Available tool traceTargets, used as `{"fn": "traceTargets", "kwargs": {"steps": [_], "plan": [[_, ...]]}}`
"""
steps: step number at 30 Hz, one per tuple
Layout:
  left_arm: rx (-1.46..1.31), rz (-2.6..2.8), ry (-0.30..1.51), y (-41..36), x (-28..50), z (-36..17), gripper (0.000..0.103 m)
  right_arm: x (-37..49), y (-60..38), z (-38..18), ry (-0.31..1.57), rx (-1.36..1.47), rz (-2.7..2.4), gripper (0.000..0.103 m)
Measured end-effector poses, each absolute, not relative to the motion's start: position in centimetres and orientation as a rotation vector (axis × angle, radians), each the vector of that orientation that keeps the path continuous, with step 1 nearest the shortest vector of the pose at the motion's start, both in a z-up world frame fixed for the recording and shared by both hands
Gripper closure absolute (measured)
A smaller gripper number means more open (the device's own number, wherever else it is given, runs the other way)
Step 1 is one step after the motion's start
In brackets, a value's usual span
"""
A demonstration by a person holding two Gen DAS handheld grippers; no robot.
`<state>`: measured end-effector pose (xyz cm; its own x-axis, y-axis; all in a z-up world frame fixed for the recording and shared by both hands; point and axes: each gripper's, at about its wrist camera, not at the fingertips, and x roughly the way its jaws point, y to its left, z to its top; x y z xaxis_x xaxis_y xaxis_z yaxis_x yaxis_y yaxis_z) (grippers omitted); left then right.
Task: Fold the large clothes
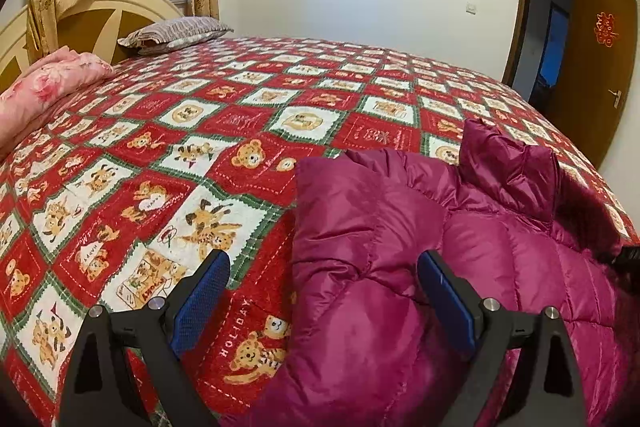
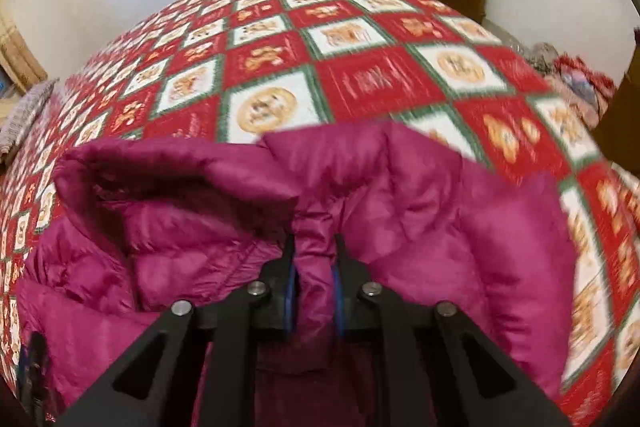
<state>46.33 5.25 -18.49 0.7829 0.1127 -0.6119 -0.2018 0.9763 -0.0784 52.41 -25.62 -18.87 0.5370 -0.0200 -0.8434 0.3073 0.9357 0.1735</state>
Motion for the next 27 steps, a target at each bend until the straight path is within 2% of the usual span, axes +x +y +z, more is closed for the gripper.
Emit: {"fn": "traceTargets", "kwargs": {"steps": [6,9,12,18,22,23,25,26,27], "plan": [[-0.147,0.059,0.606,4.7,45.6,-14.9,0.008,50.5,-26.6,-19.8,0.826,0.383,-0.134,0.089],[-0.163,-0.010,0.594,3.8,46.7,-12.0,0.008,50.3,-27.2,-19.9,0.801,0.432,-0.112,0.089],[-0.047,-0.053,0.651,1.4,49.2,-10.4,0.007,50.6,-26.9,-19.7,0.795,0.423,-0.115,0.088],[0.097,-0.051,0.812,-3.2,53.6,-14.0,0.007,50.2,-27.1,-19.8,0.777,0.442,-0.100,0.088],[0.176,0.137,0.869,-4.8,56.1,-17.0,0.007,49.8,-27.4,-20.0,0.771,0.458,-0.089,0.088],[0.153,0.164,0.877,-4.1,56.4,-17.1,0.012,49.8,-27.5,-20.0,0.768,0.466,-0.086,0.088],[0.078,0.206,0.863,-1.9,56.3,-16.8,0.049,49.8,-27.7,-20.1,0.766,0.479,-0.080,0.089],[0.049,0.208,0.860,-0.9,56.3,-16.7,0.076,49.8,-27.8,-20.2,0.766,0.482,-0.079,0.089],[0.015,0.202,0.873,0.2,56.3,-16.9,0.088,49.9,-27.8,-20.2,0.768,0.484,-0.078,0.089]]}}
